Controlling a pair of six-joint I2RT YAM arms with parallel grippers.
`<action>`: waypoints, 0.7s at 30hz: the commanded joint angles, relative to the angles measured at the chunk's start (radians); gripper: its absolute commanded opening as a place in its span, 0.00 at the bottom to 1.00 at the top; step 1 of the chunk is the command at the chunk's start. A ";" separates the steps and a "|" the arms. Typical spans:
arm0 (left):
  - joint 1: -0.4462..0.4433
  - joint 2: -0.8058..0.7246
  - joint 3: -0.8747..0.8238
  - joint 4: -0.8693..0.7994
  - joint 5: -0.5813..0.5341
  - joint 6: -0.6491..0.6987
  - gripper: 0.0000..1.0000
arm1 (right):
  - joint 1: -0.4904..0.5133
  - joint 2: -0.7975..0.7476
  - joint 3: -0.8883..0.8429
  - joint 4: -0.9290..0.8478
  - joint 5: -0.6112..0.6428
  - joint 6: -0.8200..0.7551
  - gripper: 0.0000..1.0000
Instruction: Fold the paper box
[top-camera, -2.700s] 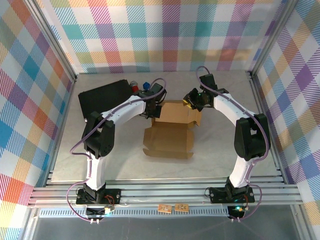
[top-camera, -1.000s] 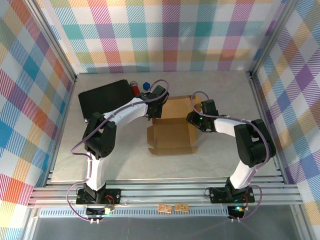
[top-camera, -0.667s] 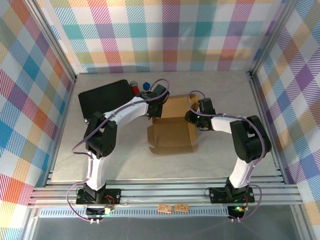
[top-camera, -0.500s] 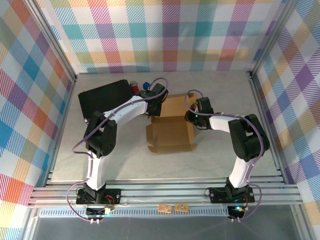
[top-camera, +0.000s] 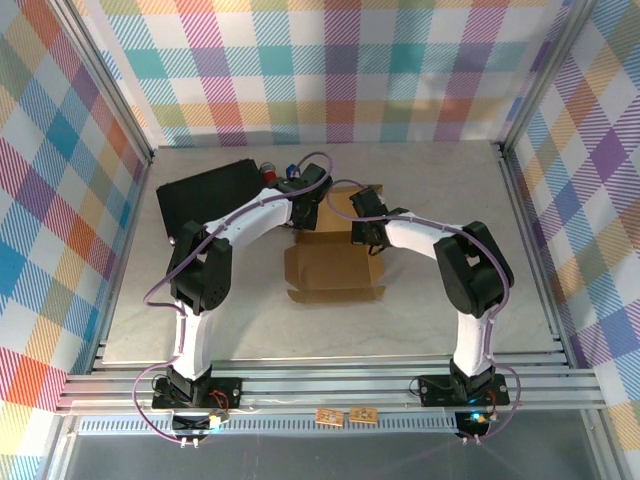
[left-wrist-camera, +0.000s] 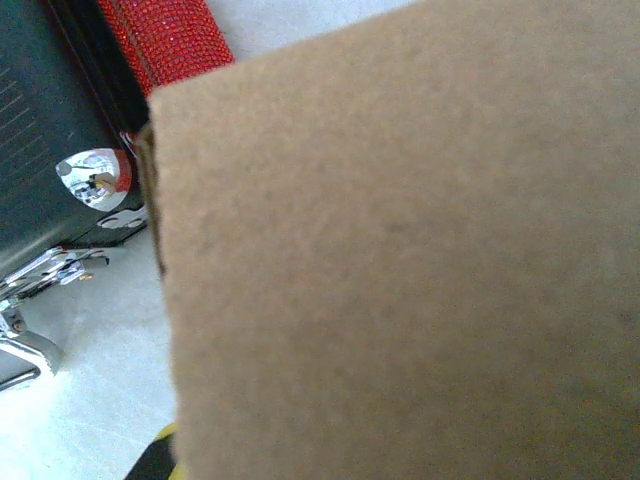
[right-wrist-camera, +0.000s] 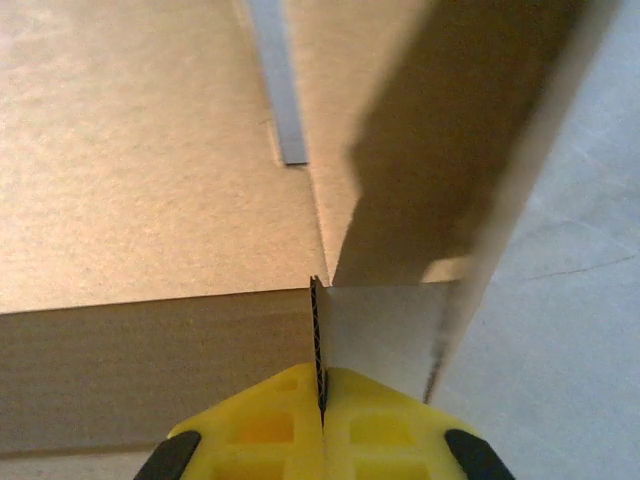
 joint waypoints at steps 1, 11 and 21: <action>-0.011 0.024 0.012 -0.040 0.018 0.024 0.00 | 0.070 0.018 0.053 -0.069 0.076 -0.108 0.01; 0.004 0.011 0.018 -0.050 0.052 0.031 0.00 | 0.027 -0.350 -0.076 0.019 -0.138 -0.235 0.55; 0.005 0.027 0.046 -0.089 0.092 0.046 0.00 | -0.330 -0.470 -0.263 0.077 -0.435 -0.252 0.56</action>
